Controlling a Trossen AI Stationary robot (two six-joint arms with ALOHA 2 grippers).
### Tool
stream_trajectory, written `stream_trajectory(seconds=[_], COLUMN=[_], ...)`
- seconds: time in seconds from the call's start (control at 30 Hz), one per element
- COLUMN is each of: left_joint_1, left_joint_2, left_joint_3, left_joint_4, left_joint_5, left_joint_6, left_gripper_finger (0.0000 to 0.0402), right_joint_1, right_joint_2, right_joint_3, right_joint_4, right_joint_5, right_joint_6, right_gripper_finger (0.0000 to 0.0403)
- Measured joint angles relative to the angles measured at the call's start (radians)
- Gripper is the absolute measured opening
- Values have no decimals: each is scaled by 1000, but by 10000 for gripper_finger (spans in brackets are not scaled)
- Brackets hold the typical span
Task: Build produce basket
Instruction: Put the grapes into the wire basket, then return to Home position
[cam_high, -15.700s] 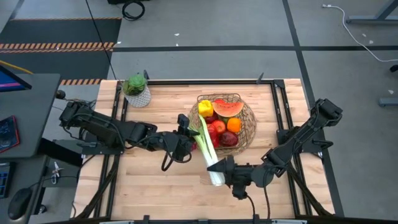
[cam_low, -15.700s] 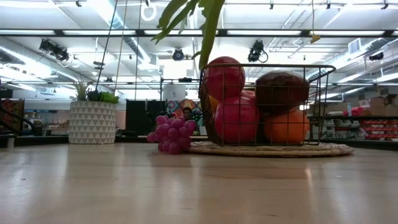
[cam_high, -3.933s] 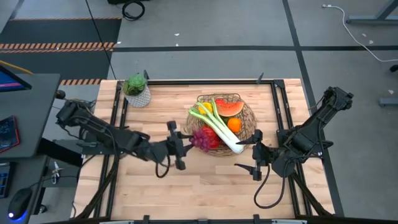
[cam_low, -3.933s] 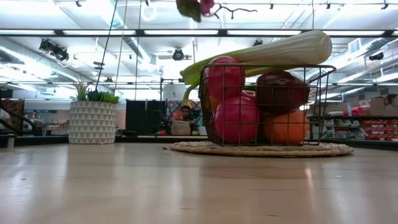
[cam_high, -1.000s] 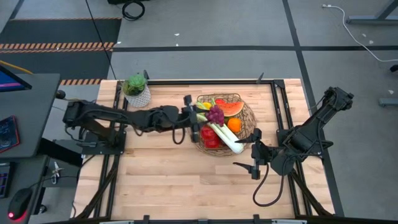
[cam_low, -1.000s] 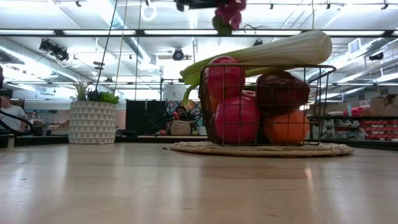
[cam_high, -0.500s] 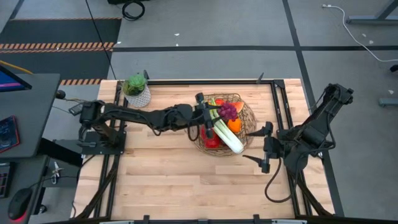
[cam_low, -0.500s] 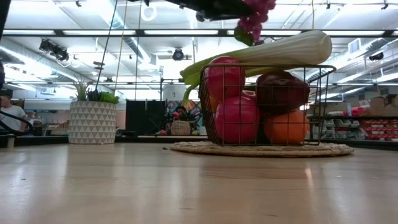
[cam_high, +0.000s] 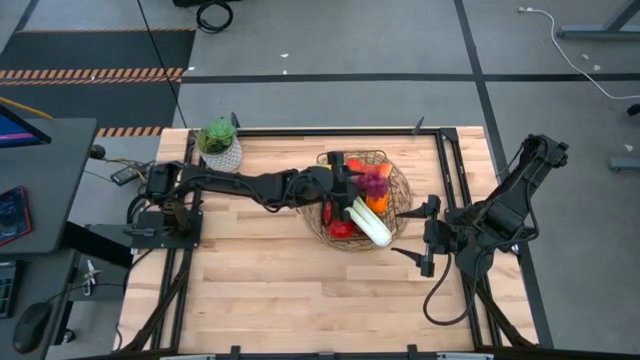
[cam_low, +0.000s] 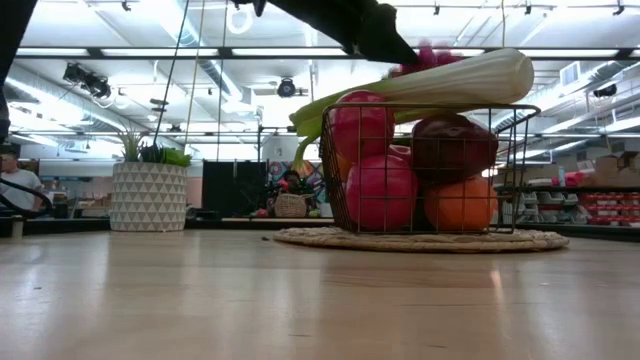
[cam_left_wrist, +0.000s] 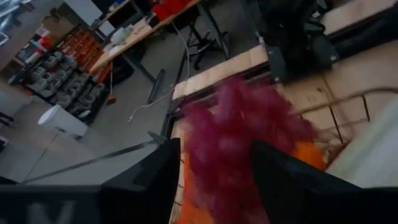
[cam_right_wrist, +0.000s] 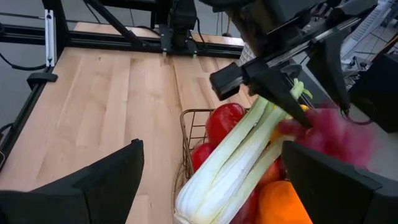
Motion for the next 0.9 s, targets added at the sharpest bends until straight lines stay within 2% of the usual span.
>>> stream_trajectory(seconds=[0.47, 0.7, 0.9], left_joint_1=[-18, -45, -82], left_joint_2=[-32, -106, -145], left_joint_3=[0, 1, 1], left_joint_4=[-36, -55, -101], left_joint_5=[-67, -69, -69], left_joint_6=[2, -25, -72], left_gripper_finger=[271, 256, 235], right_joint_1=[0, 0, -39], right_joint_2=[1, 1, 2], right_joint_3=[-1, -4, -83], right_joint_4=[-11, -10, -46], right_joint_5=[-1, 4, 100], right_joint_6=[26, 32, 102], right_gripper_finger=[384, 384, 384])
